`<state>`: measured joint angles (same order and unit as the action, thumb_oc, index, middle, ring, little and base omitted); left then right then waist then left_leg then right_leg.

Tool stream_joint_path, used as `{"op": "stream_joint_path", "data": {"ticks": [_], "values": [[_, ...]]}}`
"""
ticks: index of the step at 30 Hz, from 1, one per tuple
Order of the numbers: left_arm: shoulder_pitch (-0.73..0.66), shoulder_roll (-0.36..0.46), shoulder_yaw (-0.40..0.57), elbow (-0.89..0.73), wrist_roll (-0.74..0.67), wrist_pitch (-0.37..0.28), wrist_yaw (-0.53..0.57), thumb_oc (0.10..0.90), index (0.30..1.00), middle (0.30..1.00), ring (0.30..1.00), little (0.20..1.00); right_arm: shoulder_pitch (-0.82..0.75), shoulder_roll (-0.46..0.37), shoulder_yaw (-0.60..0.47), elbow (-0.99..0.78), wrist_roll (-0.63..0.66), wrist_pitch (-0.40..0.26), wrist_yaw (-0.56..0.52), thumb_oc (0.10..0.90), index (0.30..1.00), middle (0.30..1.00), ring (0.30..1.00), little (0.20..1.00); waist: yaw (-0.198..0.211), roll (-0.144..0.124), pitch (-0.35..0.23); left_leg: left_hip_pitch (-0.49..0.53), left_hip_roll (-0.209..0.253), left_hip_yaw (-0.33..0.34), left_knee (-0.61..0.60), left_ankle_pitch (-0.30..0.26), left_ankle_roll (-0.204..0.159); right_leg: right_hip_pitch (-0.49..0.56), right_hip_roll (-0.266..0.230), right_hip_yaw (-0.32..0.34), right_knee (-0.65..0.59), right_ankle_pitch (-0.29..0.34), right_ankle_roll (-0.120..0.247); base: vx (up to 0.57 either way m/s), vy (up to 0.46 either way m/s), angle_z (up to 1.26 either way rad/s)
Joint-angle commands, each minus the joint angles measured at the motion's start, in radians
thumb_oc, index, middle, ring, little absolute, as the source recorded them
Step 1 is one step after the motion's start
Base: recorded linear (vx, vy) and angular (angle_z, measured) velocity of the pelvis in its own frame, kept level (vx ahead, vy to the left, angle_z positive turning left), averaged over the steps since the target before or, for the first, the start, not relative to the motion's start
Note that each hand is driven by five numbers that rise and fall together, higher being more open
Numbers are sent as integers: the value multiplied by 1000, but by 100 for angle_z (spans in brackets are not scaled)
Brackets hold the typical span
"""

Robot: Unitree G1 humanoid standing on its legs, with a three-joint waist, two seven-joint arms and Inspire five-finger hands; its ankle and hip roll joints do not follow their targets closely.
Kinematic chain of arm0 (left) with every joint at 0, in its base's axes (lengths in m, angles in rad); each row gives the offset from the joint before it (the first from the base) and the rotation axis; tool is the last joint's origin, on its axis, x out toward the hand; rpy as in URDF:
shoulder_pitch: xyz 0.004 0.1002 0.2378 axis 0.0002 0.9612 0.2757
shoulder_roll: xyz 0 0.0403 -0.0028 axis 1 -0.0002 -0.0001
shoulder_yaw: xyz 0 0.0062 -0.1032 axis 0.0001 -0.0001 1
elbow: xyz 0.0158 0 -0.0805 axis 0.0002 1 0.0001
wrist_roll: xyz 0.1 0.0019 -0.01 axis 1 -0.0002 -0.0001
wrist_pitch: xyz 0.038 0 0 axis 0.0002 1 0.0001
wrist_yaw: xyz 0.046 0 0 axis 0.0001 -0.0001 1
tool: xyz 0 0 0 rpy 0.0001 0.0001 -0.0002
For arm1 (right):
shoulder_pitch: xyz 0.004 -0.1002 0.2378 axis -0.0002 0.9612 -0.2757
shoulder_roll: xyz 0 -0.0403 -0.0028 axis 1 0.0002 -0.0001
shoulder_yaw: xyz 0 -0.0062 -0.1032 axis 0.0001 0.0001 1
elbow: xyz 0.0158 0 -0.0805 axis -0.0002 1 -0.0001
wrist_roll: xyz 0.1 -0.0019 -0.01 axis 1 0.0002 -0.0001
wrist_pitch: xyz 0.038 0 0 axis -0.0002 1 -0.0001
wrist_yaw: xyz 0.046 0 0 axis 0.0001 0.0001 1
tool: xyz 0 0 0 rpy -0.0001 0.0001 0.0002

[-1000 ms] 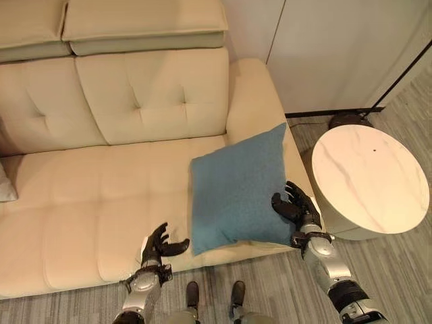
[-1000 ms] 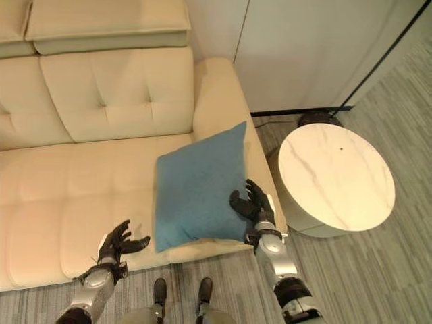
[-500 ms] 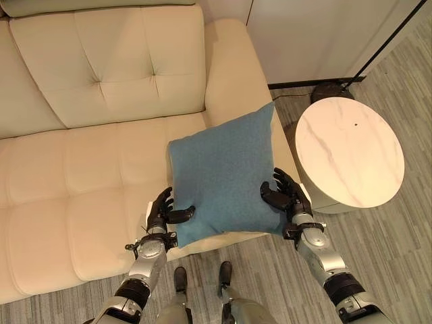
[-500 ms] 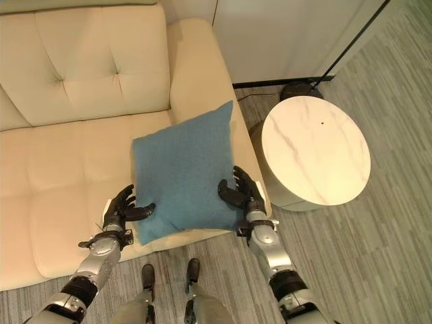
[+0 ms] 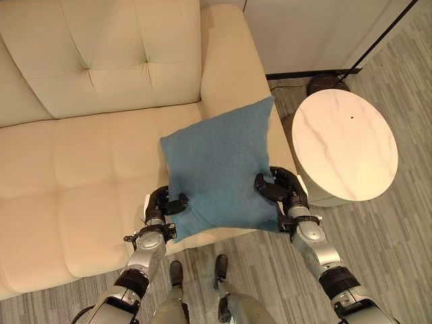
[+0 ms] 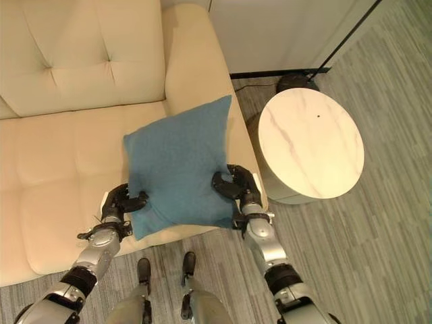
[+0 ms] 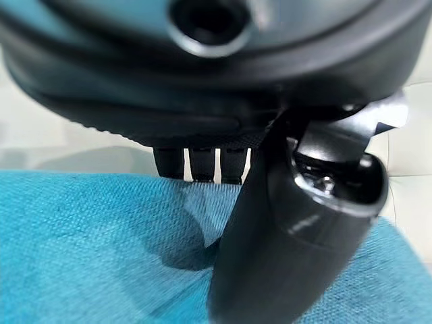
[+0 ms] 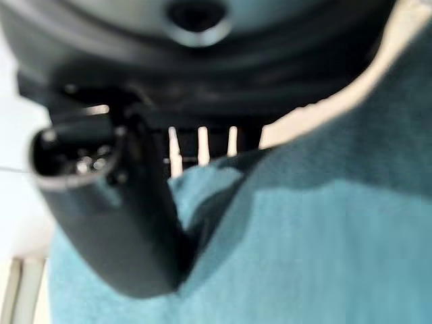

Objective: Pick up all the scattered cushions and arrange them neatly on the sofa.

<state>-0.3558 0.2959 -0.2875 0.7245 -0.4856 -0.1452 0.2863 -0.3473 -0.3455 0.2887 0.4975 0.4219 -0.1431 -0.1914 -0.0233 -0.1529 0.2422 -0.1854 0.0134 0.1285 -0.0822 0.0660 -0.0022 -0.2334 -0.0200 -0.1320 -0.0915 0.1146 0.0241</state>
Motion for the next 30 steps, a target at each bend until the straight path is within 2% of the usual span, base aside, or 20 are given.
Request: {"op": "stream_joint_path", "data": {"ticks": [1, 11, 17, 18, 21, 24, 26, 30], "values": [[-43, -67, -49, -151, -16, -76, -107, 400, 300, 300, 300, 300, 24, 12, 33, -78, -61, -40, 82, 400, 300, 300, 300, 300, 10, -17, -30, -8, -13, -59, 46, -92, -22, 34, -29, -8, 29, -76, 99, 0, 0, 0], [159, -25, 24, -387, -71, -64, -200, 400, 300, 300, 300, 300, 200, -33, -56, -200, -120, -27, 145, 400, 300, 300, 300, 300, 22, 30, -71, 89, -16, -75, 36, -110, -23, 133, -31, -27, 36, -122, 92, 15, -23, 6], [397, -3, 98, -566, -99, -49, -286, 400, 300, 300, 300, 300, 346, -37, -134, -360, -120, -38, 207, 400, 300, 300, 300, 300, 40, 83, -103, 124, -20, -96, 29, -95, -30, 188, -33, -57, 32, -145, 81, -24, -59, 16], [398, -3, 98, -568, -99, -49, -286, 400, 300, 300, 300, 300, 347, -37, -134, -361, -120, -37, 207, 400, 300, 300, 300, 300, 39, 83, -104, 124, -20, -97, 29, -94, -30, 188, -33, -58, 32, -145, 81, -46, -46, 15], [452, -12, 118, -620, -114, -45, -309, 400, 300, 300, 300, 300, 390, -25, -158, -416, -104, -43, 230, 400, 300, 300, 300, 300, 48, 107, -115, 120, -23, -116, 32, -83, -36, 206, -34, -75, 28, -158, 73, -81, -62, 24], [480, -5, 126, -692, -120, -53, -331, 400, 300, 300, 300, 300, 403, -29, -164, -482, -77, -57, 255, 400, 300, 300, 300, 300, 63, 130, -114, 102, -24, -156, 63, -64, -60, 231, -34, -110, 35, -183, 52, -110, -84, 44], [485, -4, 129, -712, -120, -57, -333, 400, 300, 300, 300, 300, 399, -42, -162, -493, -85, -59, 258, 400, 300, 300, 300, 300, 65, 134, -111, 94, -26, -172, 72, -58, -67, 239, -34, -126, 34, -187, 48, -91, -62, 50], [484, -1, 134, -757, -138, -72, -340, 400, 300, 300, 300, 300, 364, -82, -142, -525, -97, -64, 271, 400, 300, 300, 300, 300, 96, 148, -99, 47, -42, -210, 94, -20, -92, 252, -41, -189, 20, -191, 40, -130, -23, 52]]}}
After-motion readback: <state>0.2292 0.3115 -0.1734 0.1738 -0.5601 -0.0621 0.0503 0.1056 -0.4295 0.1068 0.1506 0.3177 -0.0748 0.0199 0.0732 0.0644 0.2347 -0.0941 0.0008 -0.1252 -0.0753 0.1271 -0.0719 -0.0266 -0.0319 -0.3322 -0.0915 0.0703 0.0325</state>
